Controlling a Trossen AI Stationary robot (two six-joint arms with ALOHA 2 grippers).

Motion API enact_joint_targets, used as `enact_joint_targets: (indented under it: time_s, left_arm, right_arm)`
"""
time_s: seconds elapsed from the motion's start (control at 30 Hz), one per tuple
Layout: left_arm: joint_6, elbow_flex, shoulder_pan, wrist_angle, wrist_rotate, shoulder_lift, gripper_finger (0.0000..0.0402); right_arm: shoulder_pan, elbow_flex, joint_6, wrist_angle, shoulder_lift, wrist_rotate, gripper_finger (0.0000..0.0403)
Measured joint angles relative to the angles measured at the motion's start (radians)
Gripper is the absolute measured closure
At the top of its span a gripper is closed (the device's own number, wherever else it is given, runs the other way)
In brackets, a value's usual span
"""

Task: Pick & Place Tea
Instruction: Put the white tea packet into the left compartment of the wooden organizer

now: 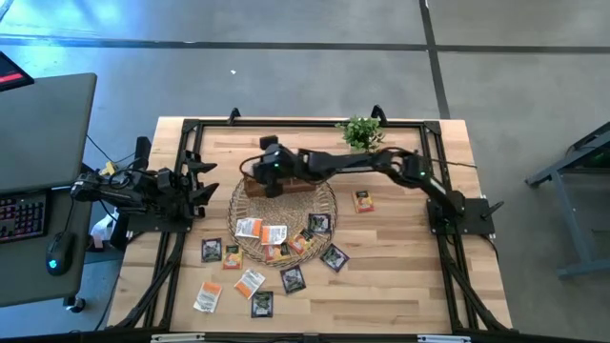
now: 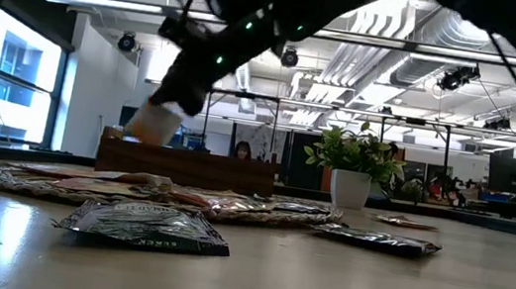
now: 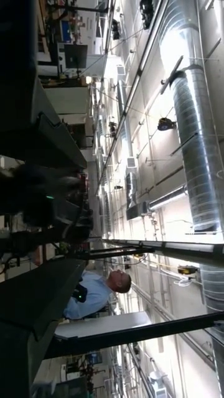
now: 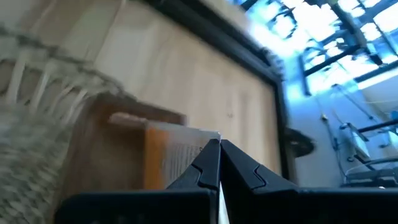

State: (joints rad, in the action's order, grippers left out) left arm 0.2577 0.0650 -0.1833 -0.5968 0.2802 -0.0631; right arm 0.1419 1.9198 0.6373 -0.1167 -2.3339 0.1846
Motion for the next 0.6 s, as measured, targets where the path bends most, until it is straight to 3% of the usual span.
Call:
enact_joint_targets:
  time_s: [0.3, 0.6]
  left_arm:
    - [0.000, 0.000, 0.000, 0.001, 0.000, 0.000, 0.0156]
    - [0.000, 0.000, 0.000, 0.000, 0.002, 0.000, 0.0156]
  right_arm:
    - [0.000, 0.027, 0.105, -0.016, -0.054, 0.015, 0.0398]
    - [-0.003, 0.027, 0.105, -0.002, -0.054, 0.044, 0.0346]
